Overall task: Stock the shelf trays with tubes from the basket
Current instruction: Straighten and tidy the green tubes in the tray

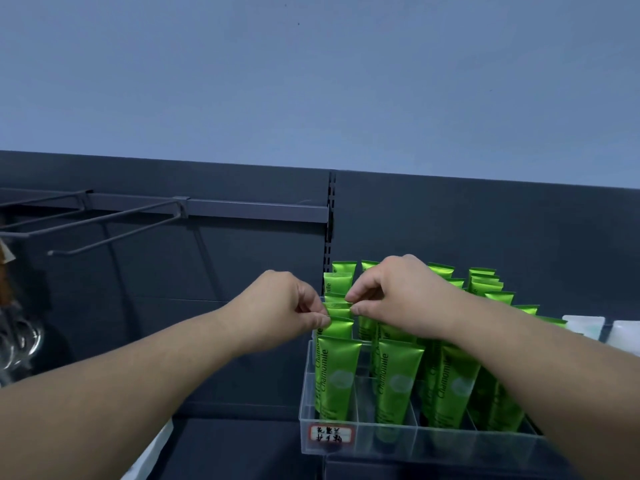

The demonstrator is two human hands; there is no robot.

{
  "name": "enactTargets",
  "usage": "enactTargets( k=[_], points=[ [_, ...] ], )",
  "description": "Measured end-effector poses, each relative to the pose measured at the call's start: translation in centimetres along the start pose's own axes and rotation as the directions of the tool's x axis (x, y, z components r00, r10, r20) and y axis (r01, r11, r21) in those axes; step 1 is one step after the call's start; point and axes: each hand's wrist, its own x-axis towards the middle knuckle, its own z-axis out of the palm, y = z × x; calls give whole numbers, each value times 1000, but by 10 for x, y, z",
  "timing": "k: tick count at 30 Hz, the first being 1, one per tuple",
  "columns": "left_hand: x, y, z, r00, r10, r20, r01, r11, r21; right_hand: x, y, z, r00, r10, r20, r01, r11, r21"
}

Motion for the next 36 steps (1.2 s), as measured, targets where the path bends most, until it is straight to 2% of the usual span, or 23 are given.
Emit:
enactTargets(
  k=[12, 18, 23, 26, 31, 36],
  points=[
    [1, 2, -2, 1000, -11, 18, 12, 999, -51, 7, 3, 3, 999, 20, -35, -21, 999, -30],
    [10, -10, -6, 989, -83, -122, 69, 991, -113, 17, 10, 2, 999, 33, -26, -35, 995, -91],
    [17, -18, 2, 996, -87, -23, 85, 993, -80, 25, 9, 3, 998, 38, 54, -32, 993, -117],
    [19, -19, 7, 995, -95, -16, 93, 989, -116, 29, 7, 5, 996, 30, 80, -20, 993, -120],
    [20, -21, 10, 994, -109, -5, 105, 971, -217, 32, 9, 9, 998, 20, 55, -15, 996, -90],
    [20, -21, 12, 994, -110, 1, 108, 976, -191, 30, 11, 10, 999, 1, 47, 3, 997, -83]
  ],
)
